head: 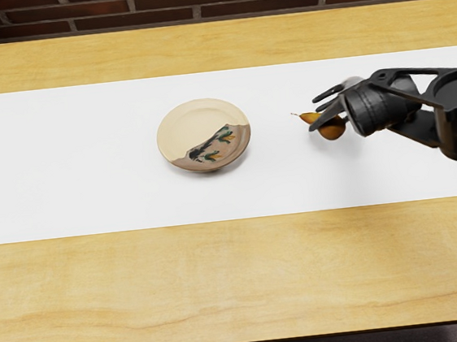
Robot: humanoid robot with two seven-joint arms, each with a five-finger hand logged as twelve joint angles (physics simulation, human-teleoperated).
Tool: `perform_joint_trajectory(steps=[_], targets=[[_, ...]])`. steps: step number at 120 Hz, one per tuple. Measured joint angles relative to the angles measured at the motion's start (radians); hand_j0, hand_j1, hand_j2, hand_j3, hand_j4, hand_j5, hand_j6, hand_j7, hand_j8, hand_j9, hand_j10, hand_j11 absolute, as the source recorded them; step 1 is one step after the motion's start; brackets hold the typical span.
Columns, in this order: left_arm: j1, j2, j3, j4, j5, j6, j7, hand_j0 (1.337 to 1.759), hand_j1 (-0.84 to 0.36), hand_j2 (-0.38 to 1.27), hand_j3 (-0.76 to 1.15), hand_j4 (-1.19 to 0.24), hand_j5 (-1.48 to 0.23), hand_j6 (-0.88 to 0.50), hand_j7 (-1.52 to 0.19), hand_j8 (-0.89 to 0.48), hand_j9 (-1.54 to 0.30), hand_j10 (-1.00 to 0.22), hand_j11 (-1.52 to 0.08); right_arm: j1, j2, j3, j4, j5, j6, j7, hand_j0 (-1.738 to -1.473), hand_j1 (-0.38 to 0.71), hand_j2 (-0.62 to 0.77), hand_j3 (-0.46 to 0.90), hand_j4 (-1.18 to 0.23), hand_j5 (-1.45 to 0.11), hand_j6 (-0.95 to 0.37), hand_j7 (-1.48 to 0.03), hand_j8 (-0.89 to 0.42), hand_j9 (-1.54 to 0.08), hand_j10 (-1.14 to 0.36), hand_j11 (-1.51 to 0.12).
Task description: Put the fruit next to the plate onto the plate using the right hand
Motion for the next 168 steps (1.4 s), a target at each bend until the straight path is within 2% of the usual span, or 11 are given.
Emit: perform_joint_trajectory(steps=[7, 40, 92, 117, 123, 129, 136, 150, 155, 168], targets=[[0.001, 0.0, 0.0, 0.0, 0.0, 0.0, 0.0, 1.658, 0.35, 0.0, 0.0, 0.0, 0.0, 0.0, 0.0, 0.0, 0.0, 0.0, 0.0, -0.003, -0.005, 0.029, 0.0, 0.001, 0.0, 0.0, -1.652, 0.32, 0.35, 0.0, -0.88, -1.12, -0.72, -1.13, -0.48, -1.13, -0.48, -1.19], [0.001, 0.0, 0.0, 0.0, 0.0, 0.0, 0.0, 1.658, 0.35, 0.0, 0.0, 0.0, 0.0, 0.0, 0.0, 0.0, 0.0, 0.0, 0.0, -0.029, 0.014, 0.158, 0.0, 0.005, -0.001, -0.001, -1.653, 0.37, 0.49, 0.0, -0.87, -1.13, -0.83, -1.13, -0.51, -1.13, -0.47, -1.16], [0.001, 0.0, 0.0, 0.0, 0.0, 0.0, 0.0, 1.658, 0.35, 0.0, 0.0, 0.0, 0.0, 0.0, 0.0, 0.0, 0.0, 0.0, 0.0, -0.067, 0.113, 0.319, -0.009, 0.009, 0.073, 0.001, -1.653, 0.24, 0.32, 0.0, -0.87, -1.14, -0.87, -1.13, -0.6, -1.14, -0.56, -1.16], [0.001, 0.0, 0.0, 0.0, 0.0, 0.0, 0.0, 1.658, 0.35, 0.0, 0.0, 0.0, 0.0, 0.0, 0.0, 0.0, 0.0, 0.0, 0.0, -0.072, 0.149, 0.342, -0.021, 0.007, 0.16, 0.0, -1.655, 0.33, 0.58, 0.0, -0.88, -1.13, -0.87, -1.13, -0.64, -1.14, -0.54, -1.15], [0.001, 0.0, 0.0, 0.0, 0.0, 0.0, 0.0, 1.658, 0.35, 0.0, 0.0, 0.0, 0.0, 0.0, 0.0, 0.0, 0.0, 0.0, 0.0, -0.072, 0.156, 0.344, -0.025, 0.005, 0.173, -0.001, -1.656, 0.35, 0.6, 0.0, -0.88, -1.13, -0.87, -1.13, -0.64, -1.14, -0.53, -1.14], [0.001, 0.0, 0.0, 0.0, 0.0, 0.0, 0.0, 1.658, 0.35, 0.0, 0.0, 0.0, 0.0, 0.0, 0.0, 0.0, 0.0, 0.0, 0.0, -0.071, 0.161, 0.346, -0.031, 0.004, 0.18, -0.001, -1.656, 0.34, 0.58, 0.0, -0.86, -1.11, -0.86, -1.11, -0.64, -1.12, -0.52, -1.12], [0.001, 0.0, 0.0, 0.0, 0.0, 0.0, 0.0, 1.658, 0.35, 0.0, 0.0, 0.0, 0.0, 0.0, 0.0, 0.0, 0.0, 0.0, 0.0, -0.071, 0.164, 0.347, -0.043, 0.001, 0.186, 0.0, -1.657, 0.32, 0.45, 0.0, -0.78, -1.0, -0.78, -1.01, -0.61, -1.01, -0.51, -1.01], [0.0, 0.0, 0.0, 0.0, 0.0, 0.0, 0.0, 1.658, 0.35, 0.0, 0.0, 0.0, 0.0, 0.0, 0.0, 0.0, 0.0, 0.0, 0.0, -0.071, 0.172, 0.348, -0.065, -0.005, 0.188, 0.0, -1.657, 0.19, 0.22, 0.0, -0.58, -0.75, -0.58, -0.75, -0.49, -0.75, -0.42, -0.75], [0.001, 0.0, 0.0, 0.0, 0.0, 0.0, 0.0, 1.658, 0.35, 0.0, 0.0, 0.0, 0.0, 0.0, 0.0, 0.0, 0.0, 0.0, 0.0, -0.071, 0.174, 0.348, -0.069, -0.005, 0.187, 0.0, -1.657, 0.15, 0.17, 0.0, -0.52, -0.67, -0.51, -0.67, -0.44, -0.67, -0.35, -0.67], [0.001, 0.0, 0.0, 0.0, 0.0, 0.0, 0.0, 1.658, 0.35, 0.0, 0.0, 0.0, 0.0, 0.0, 0.0, 0.0, 0.0, 0.0, 0.0, -0.068, 0.178, 0.349, -0.074, -0.006, 0.185, 0.0, -1.658, 0.05, 0.08, 0.0, -0.39, -0.5, -0.39, -0.5, -0.34, -0.51, -0.29, -0.51]])
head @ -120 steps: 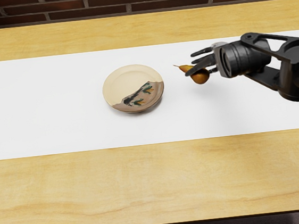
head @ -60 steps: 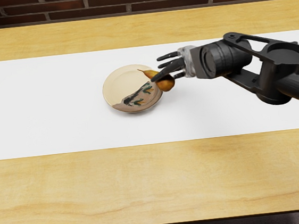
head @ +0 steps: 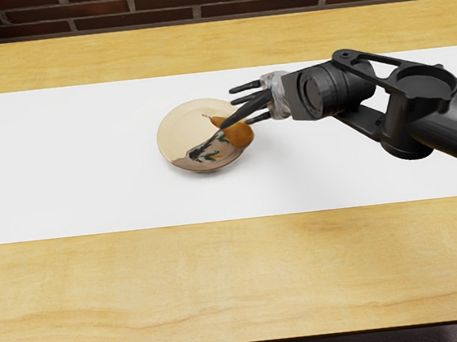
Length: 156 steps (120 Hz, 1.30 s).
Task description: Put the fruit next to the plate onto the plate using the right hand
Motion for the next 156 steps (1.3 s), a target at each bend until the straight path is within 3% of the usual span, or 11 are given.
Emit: perform_joint_trajectory(steps=[28, 61, 89, 115, 156], targets=[[0.0, 0.0, 0.0, 0.0, 0.0, 0.0, 0.0, 1.658, 0.35, 0.0, 0.0, 0.0, 0.0, 0.0, 0.0, 0.0, 0.0, 0.0, 0.0, -0.001, -0.023, 0.025, -0.002, 0.003, 0.042, 0.0, -1.658, -0.19, 0.02, 0.0, -0.15, -0.19, -0.15, -0.19, -0.14, -0.2, -0.12, -0.2], [0.0, 0.0, 0.0, 0.0, 0.0, 0.0, 0.0, 1.658, 0.35, 0.0, 0.0, 0.0, 0.0, 0.0, 0.0, 0.0, 0.0, 0.0, 0.0, -0.159, -0.211, 0.243, -0.003, 0.011, 0.578, 0.0, -1.658, -0.31, 0.01, 0.0, -0.04, -0.05, -0.04, -0.05, -0.03, -0.05, -0.03, -0.05], [0.0, 0.0, 0.0, 0.0, 0.0, 0.0, 0.0, 1.658, 0.35, 0.0, 0.0, 0.0, 0.0, 0.0, 0.0, 0.0, 0.0, 0.0, 0.0, -0.253, -0.367, 0.3, -0.003, 0.052, 0.952, 0.0, -1.658, -0.34, 0.0, 0.0, -0.01, -0.02, -0.01, -0.02, -0.01, -0.02, -0.01, -0.02], [0.0, 0.0, 0.0, 0.0, 0.0, 0.0, 0.0, 1.658, 0.35, 0.0, 0.0, 0.0, 0.0, 0.0, 0.0, 0.0, 0.0, 0.0, 0.0, -0.31, -0.488, 0.314, -0.006, 0.15, 1.027, 0.0, -1.658, -0.34, 0.0, 0.0, 0.0, -0.01, 0.0, -0.01, 0.0, -0.01, 0.0, -0.01], [0.0, 0.0, 0.0, 0.0, 0.0, 0.0, 0.0, 1.658, 0.35, 0.0, 0.0, 0.0, 0.0, 0.0, 0.0, 0.0, 0.0, 0.0, 0.0, -0.367, -0.523, 0.369, -0.018, 0.171, 1.038, 0.0, -1.658, -0.35, 0.0, 0.0, 0.0, 0.0, 0.0, 0.0, 0.0, 0.0, 0.0, 0.0]])
